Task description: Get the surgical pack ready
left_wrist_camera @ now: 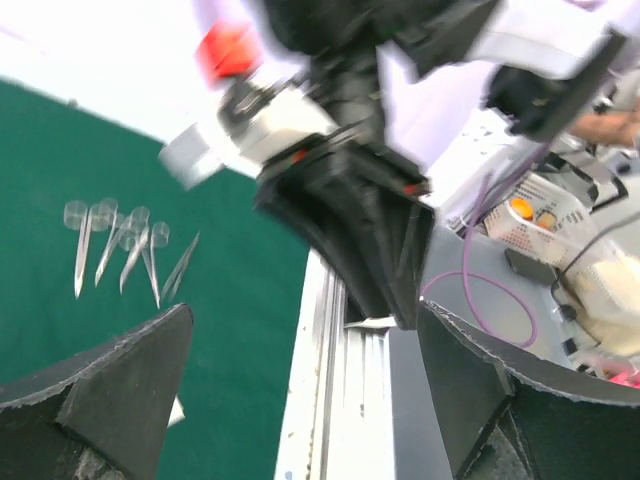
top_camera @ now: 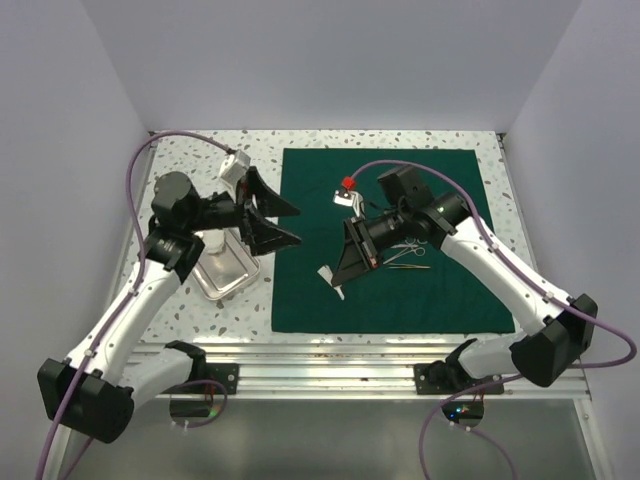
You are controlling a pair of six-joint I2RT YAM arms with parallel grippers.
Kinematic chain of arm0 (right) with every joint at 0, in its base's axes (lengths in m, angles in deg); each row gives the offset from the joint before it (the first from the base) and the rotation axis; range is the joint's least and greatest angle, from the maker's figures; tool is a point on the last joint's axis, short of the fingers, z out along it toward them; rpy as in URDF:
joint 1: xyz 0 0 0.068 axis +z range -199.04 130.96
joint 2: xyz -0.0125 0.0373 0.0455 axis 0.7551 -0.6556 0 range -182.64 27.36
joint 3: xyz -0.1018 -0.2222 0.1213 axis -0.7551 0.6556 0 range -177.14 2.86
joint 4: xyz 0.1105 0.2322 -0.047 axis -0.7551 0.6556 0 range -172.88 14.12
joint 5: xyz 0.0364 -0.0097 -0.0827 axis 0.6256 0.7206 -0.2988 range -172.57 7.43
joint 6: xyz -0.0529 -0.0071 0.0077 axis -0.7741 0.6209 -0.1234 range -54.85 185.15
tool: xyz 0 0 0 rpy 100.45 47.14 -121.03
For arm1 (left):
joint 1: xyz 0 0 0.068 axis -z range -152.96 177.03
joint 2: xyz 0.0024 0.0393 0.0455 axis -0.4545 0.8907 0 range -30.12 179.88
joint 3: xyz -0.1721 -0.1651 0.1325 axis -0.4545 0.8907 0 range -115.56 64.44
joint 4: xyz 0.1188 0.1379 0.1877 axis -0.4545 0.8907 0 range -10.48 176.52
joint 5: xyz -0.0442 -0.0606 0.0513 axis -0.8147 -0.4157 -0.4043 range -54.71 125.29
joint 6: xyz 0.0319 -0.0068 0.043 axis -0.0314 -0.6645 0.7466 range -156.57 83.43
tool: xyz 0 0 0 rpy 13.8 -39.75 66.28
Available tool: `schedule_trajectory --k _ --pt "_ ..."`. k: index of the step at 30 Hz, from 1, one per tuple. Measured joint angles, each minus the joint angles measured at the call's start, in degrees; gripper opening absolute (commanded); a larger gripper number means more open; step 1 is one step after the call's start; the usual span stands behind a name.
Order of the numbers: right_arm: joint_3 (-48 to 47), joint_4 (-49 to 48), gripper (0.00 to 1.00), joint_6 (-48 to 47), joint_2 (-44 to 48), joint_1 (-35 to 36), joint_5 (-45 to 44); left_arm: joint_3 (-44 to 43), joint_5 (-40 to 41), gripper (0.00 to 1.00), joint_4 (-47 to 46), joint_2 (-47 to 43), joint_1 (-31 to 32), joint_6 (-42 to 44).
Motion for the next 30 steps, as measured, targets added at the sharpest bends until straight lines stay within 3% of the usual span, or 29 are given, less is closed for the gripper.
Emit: schedule_trajectory --k 7,21,26,30 --pt "4.74 -2.73 0.29 5.44 3.65 0.07 5.40 6.38 -5.57 0.96 -19.04 -3.65 4.33 -5.53" --pt "4.94 -12.55 0.29 17.03 2.84 3.26 10.97 6.97 -11.50 0.94 -26.60 -0.20 11.39 -1.73" --pt "4.94 -13.20 0.29 18.69 2.75 3.41 11.47 6.97 -12.87 0.88 -26.49 2.73 14.10 0.11" --pt "4.94 -13.27 0.29 18.99 2.73 3.41 11.65 6.97 -14.14 0.73 -26.38 3.58 15.32 1.03"
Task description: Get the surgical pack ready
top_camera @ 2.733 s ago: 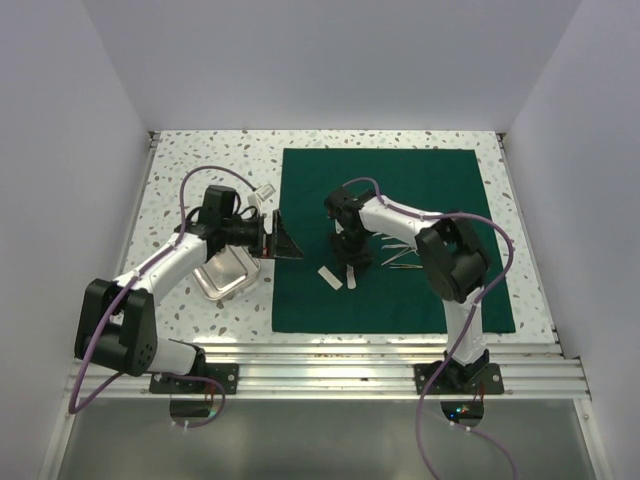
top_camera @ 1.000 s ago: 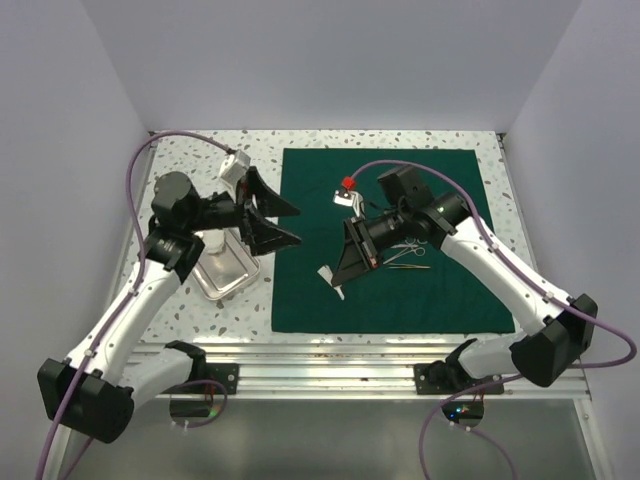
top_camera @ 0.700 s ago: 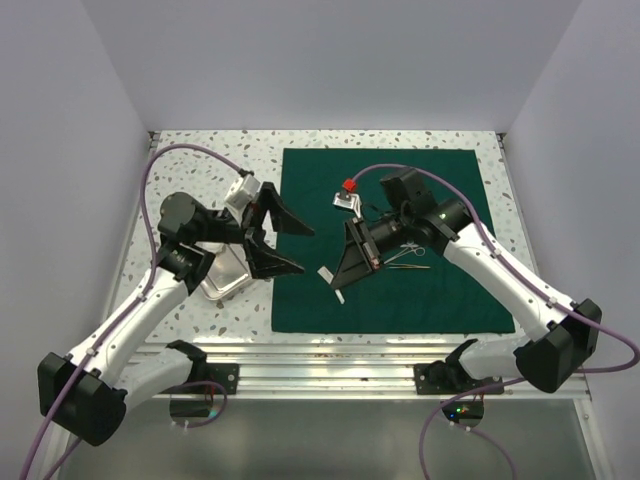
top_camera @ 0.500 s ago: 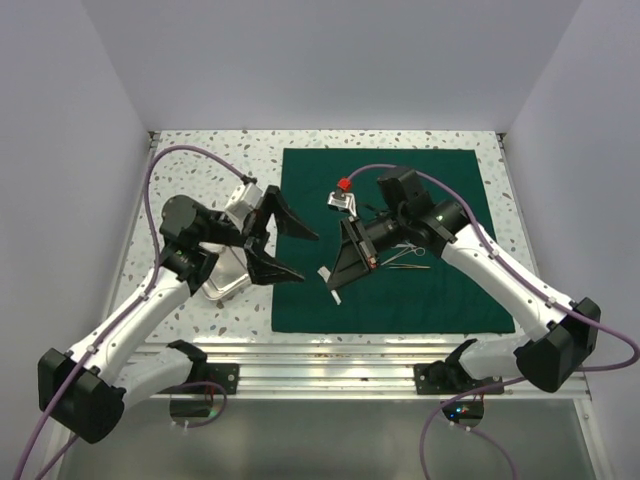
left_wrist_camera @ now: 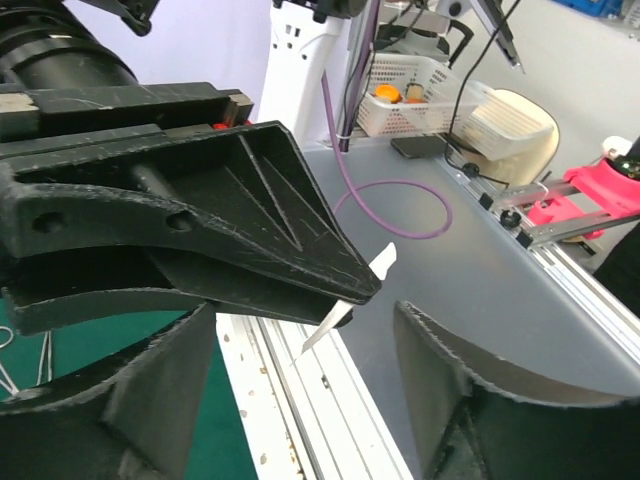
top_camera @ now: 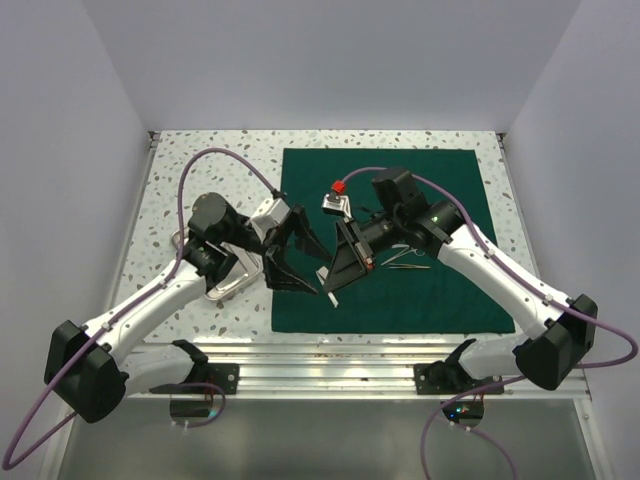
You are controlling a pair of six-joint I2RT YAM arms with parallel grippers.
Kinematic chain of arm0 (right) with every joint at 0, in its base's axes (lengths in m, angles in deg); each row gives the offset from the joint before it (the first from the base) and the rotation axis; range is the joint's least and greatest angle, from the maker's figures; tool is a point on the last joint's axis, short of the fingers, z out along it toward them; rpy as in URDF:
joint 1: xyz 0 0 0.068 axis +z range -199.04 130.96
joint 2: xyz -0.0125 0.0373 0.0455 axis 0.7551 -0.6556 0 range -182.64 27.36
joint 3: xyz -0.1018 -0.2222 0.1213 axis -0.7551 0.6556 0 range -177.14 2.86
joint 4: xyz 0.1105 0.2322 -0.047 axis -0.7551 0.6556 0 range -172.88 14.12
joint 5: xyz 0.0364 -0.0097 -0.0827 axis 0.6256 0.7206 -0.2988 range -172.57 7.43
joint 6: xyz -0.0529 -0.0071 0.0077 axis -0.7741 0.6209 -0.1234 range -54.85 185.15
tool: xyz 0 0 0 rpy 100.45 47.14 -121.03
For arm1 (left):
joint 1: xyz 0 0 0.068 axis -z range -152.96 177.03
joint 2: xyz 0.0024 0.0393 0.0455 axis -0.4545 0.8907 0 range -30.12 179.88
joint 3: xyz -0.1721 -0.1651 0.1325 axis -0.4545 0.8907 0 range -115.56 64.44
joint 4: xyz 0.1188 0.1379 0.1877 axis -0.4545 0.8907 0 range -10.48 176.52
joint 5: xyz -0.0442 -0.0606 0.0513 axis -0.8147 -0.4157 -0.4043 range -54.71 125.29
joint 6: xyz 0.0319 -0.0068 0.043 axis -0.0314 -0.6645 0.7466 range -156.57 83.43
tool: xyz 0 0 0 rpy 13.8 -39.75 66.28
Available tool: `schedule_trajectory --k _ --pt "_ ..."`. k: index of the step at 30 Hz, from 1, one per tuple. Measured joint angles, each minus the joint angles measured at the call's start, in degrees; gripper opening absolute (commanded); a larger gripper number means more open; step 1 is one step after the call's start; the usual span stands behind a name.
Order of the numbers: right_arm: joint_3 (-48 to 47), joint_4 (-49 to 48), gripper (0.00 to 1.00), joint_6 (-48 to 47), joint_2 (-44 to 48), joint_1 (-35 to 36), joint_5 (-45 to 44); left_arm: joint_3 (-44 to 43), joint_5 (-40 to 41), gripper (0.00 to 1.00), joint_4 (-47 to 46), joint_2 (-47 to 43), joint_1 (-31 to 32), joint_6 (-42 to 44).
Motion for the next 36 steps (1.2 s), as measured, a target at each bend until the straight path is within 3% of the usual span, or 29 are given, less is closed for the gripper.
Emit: schedule_trajectory --k 11,14,15,18,22,26,29,33,36 --pt "0.00 0.15 0.29 0.07 -0.74 0.13 0.35 0.00 -1.38 0.41 2.27 0.02 0.61 3.15" --pt "0.00 0.20 0.29 0.07 -0.79 0.13 0.37 0.00 -1.40 0.27 3.28 0.04 0.61 4.09" --pt "0.00 0.20 0.30 0.07 -0.81 0.11 0.39 -0.04 -1.40 0.17 3.72 0.04 0.61 4.52" --pt "0.00 0.42 0.35 0.07 -1.11 0.11 0.28 -0.94 -2.29 0.00 7.41 0.37 0.61 6.47" --pt "-1.03 1.20 0.53 -0.17 -3.30 -0.39 -0.48 -2.97 -2.99 0.00 15.65 0.44 0.63 12.72" --pt "-5.07 5.73 0.60 -2.69 -6.08 -2.69 -4.24 -2.10 -2.21 0.00 22.25 0.26 -1.60 16.90" --pt "-9.05 10.38 0.62 -5.11 -7.39 -7.32 -9.90 2.12 0.83 0.00 25.66 -1.84 -8.15 17.68" --pt "-13.33 17.29 0.63 -8.83 -9.16 -13.40 -22.80 5.77 11.17 0.00 35.82 -3.82 -20.09 19.47" --pt "-14.62 20.65 0.63 -11.26 -12.13 -14.25 -30.51 5.20 25.62 0.00 45.22 -3.61 -23.61 19.98"
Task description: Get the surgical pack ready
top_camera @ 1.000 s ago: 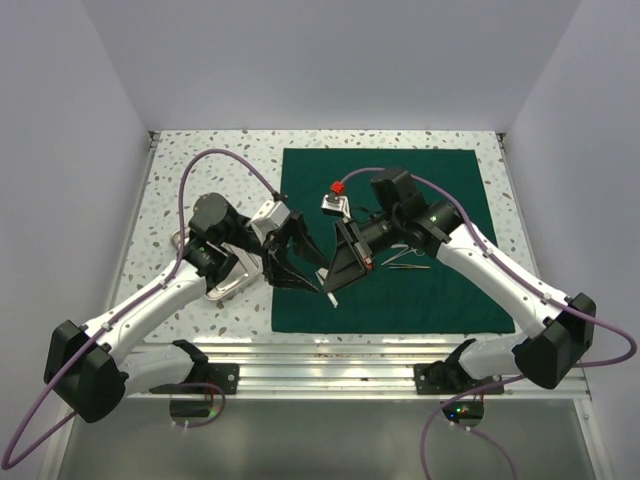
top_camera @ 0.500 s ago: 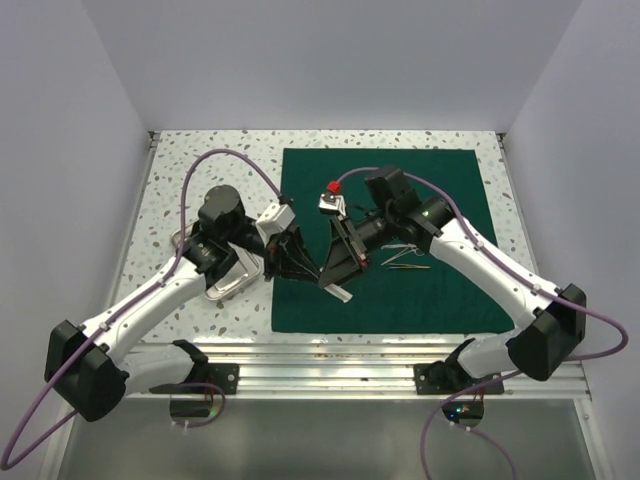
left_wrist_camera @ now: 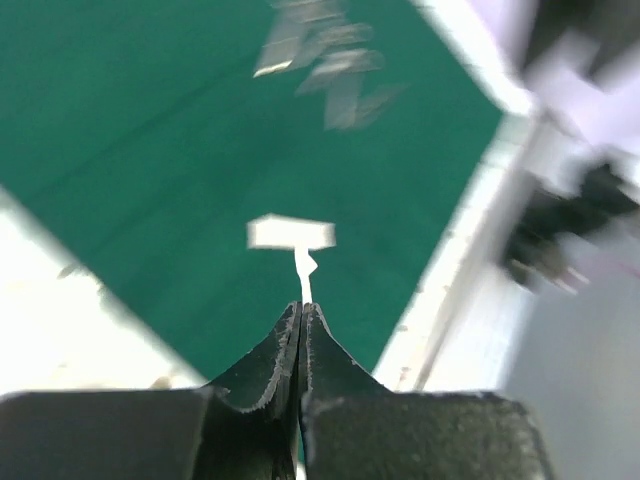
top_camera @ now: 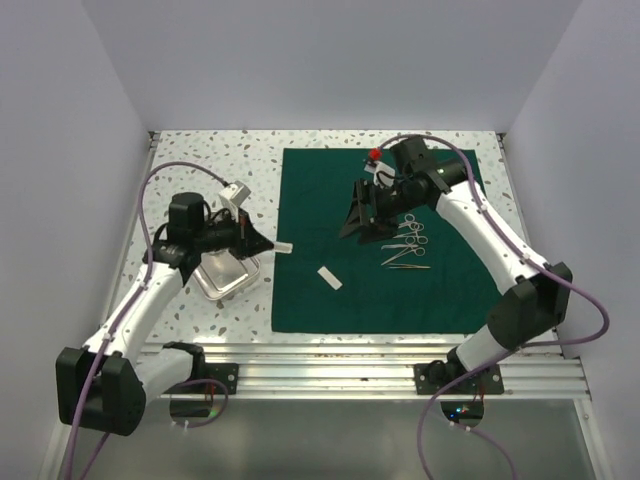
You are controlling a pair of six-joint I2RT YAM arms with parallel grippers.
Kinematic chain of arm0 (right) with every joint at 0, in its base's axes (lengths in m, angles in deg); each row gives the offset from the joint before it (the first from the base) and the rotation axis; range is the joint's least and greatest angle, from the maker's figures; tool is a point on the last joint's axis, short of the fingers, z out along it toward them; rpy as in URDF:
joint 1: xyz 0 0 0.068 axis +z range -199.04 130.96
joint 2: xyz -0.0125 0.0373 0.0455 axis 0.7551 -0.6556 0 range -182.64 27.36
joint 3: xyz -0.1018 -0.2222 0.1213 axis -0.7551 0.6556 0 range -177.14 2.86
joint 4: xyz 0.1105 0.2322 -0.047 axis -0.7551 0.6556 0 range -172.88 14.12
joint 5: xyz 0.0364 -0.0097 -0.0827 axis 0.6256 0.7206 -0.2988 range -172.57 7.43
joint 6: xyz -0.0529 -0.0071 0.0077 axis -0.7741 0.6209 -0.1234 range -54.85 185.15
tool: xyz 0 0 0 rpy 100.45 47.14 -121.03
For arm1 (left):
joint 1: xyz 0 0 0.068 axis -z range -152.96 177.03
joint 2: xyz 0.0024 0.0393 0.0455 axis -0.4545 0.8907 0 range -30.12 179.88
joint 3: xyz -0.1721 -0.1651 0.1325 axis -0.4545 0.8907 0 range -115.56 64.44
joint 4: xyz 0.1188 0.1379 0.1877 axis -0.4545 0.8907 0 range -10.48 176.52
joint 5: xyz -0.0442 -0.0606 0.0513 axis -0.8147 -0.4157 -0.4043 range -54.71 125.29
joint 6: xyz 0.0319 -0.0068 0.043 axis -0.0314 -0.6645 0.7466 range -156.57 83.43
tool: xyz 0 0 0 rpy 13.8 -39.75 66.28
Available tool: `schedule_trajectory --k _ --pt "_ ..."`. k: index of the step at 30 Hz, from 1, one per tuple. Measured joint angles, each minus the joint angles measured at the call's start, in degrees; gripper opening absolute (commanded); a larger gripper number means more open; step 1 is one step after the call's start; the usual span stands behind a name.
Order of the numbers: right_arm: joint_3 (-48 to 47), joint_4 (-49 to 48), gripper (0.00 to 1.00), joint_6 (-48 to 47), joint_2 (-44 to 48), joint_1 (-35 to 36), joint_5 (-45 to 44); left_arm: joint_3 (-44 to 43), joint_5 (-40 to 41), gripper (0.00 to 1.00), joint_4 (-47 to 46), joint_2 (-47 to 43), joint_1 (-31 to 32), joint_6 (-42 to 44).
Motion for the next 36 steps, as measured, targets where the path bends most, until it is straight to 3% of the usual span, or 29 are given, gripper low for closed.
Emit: schedule_trajectory --k 6,12,18,23,25,26,30,31,36 --pt "0.48 1.33 0.64 -2.62 -7.91 0.83 -5.95 -0.22 25.73 0.00 10.01 -2.12 -1.95 -5.22" --pt "-2.47 3.48 0.64 -6.69 -16.17 3.61 -10.01 -5.79 42.38 0.00 19.58 1.20 -2.69 -8.20" --pt "-6.29 5.16 0.64 -10.03 -22.21 6.45 -11.78 -9.64 50.14 0.00 23.69 7.61 -3.87 -13.22" --pt "-10.05 7.43 0.64 -12.46 -27.06 6.82 -14.08 -9.11 49.59 0.00 23.67 14.21 -6.21 -15.72" --pt "-12.66 7.91 0.61 -13.64 -29.38 7.43 -15.87 -9.11 48.98 0.10 23.32 17.16 -6.97 -15.96" --pt "-13.55 8.02 0.60 -14.08 -30.25 7.96 -16.74 -9.11 48.72 0.24 23.23 18.62 -7.28 -15.93" --pt "-14.78 7.98 0.59 -15.08 -31.89 10.93 -20.37 -9.11 47.69 0.50 23.34 22.32 -8.11 -16.22" --pt "-14.80 8.00 0.59 -15.23 -32.13 11.85 -21.40 -9.11 47.54 0.68 23.39 22.49 -8.26 -16.20" --pt "-15.69 7.43 0.58 -15.93 -34.07 16.02 -26.73 -9.11 47.10 0.72 23.52 21.68 -8.37 -16.44"
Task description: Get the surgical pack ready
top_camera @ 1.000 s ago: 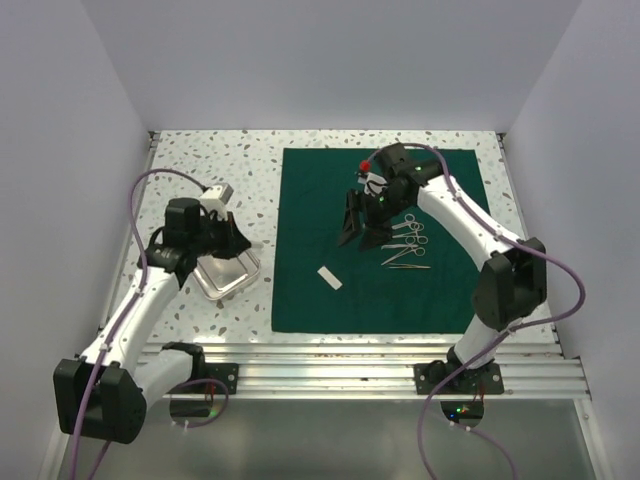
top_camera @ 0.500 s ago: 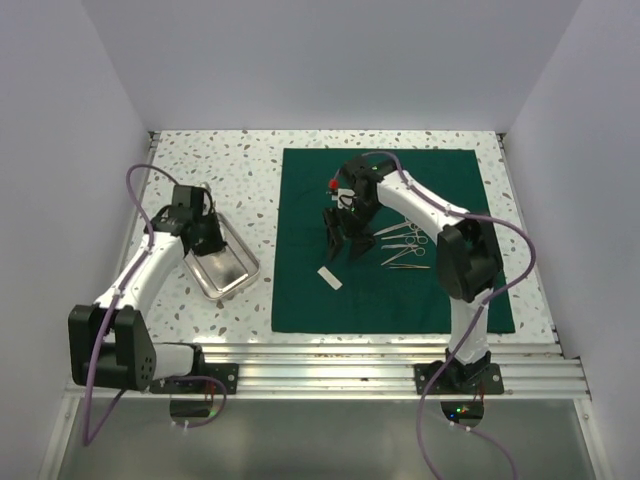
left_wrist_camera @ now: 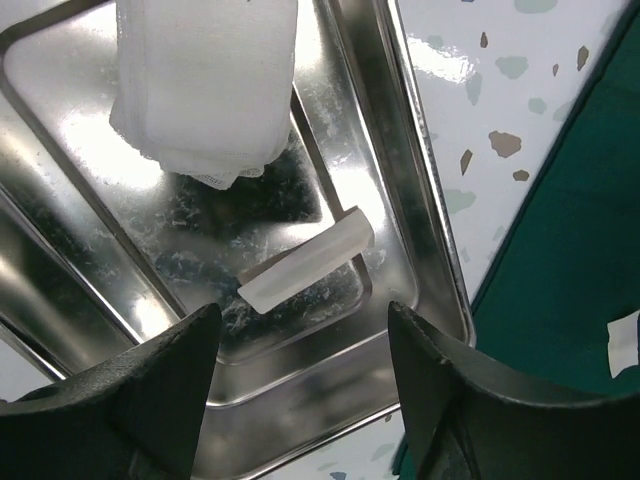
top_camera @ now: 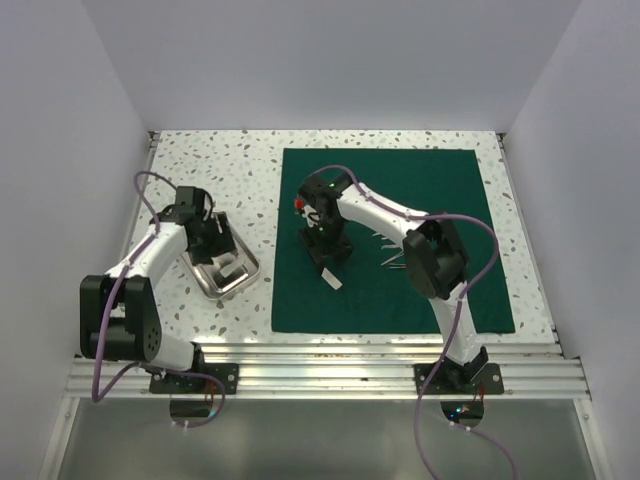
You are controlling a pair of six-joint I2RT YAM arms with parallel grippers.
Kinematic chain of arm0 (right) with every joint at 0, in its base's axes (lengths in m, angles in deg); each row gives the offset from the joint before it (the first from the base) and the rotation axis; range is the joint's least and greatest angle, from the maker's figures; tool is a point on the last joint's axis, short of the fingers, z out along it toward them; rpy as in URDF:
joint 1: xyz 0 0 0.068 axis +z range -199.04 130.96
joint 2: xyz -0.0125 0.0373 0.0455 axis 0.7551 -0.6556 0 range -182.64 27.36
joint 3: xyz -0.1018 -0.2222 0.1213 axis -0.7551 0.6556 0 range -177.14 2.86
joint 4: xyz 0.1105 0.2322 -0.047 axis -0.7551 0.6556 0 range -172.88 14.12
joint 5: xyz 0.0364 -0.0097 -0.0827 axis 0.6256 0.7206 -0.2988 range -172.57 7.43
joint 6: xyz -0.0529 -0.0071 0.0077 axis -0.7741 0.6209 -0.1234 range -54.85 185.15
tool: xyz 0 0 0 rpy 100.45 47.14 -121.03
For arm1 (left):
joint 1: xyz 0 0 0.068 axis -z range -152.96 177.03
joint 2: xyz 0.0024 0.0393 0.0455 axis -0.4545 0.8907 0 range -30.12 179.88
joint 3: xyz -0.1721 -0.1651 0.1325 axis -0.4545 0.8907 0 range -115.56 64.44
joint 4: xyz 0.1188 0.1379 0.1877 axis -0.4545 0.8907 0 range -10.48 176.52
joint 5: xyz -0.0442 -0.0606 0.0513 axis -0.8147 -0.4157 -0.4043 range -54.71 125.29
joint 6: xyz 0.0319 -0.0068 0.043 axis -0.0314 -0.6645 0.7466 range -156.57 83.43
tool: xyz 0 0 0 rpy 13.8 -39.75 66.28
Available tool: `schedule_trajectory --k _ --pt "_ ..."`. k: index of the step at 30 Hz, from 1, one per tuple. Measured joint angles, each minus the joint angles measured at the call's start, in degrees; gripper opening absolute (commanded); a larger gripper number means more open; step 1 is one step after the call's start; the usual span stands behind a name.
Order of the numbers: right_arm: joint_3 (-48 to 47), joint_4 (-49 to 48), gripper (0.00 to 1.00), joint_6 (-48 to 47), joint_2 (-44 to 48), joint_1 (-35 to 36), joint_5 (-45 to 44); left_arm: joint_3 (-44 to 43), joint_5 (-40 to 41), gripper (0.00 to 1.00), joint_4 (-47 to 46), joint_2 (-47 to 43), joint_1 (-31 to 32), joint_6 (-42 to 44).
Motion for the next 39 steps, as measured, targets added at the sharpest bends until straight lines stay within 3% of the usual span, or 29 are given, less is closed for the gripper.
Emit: schedule_trajectory --k 15,39 --pt "2.54 -3.52 0.40 -0.52 -3.26 3.10 -9.62 -1.81 -5.09 0.68 -1.20 -9.07 0.00 1.66" --pt "3.08 -4.24 0.43 0.44 -4.31 5.90 -13.00 -1.81 -10.10 0.68 -3.26 -9.49 0.00 2.54"
